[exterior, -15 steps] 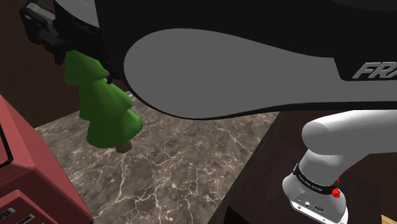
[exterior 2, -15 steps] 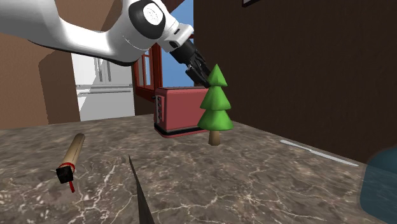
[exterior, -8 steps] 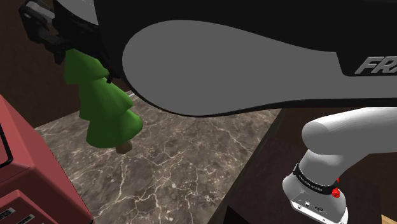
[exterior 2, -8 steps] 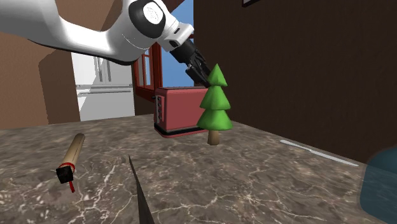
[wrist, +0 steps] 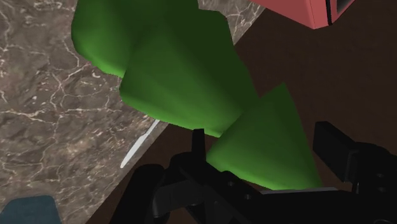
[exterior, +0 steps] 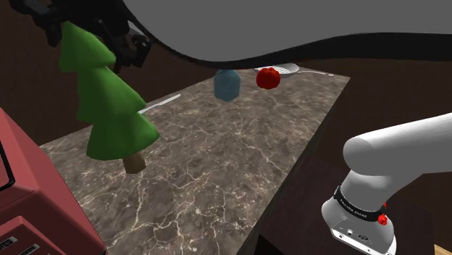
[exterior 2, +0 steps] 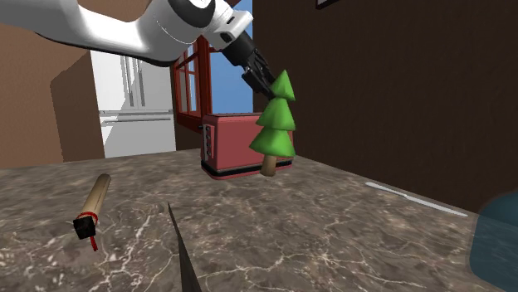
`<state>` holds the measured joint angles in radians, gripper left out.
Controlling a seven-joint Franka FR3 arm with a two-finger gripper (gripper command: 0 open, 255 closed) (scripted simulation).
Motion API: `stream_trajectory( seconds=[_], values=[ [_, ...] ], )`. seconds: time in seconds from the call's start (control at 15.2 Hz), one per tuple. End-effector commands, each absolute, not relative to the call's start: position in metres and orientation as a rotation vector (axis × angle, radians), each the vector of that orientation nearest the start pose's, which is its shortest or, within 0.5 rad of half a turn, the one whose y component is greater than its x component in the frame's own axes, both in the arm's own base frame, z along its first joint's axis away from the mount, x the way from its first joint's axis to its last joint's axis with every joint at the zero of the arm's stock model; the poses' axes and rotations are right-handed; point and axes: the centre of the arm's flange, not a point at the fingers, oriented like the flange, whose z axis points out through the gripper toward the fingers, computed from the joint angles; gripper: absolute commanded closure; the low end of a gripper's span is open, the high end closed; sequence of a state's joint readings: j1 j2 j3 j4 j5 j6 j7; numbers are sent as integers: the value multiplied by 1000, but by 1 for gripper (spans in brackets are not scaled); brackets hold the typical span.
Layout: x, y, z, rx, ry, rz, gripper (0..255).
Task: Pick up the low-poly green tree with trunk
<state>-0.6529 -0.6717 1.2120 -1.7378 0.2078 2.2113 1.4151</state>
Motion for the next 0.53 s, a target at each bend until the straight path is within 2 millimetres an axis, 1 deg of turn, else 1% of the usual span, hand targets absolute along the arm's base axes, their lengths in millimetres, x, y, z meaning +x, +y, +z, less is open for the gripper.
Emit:
stream_trajectory(
  seconds=[0.0,0.33,0.46],
  values=[
    [333,457,691,-2410,961,-1021,255],
    [333,457,717,-2410,961,-1021,255],
    [333,457,718,-2410,961,-1021,255]
  ],
)
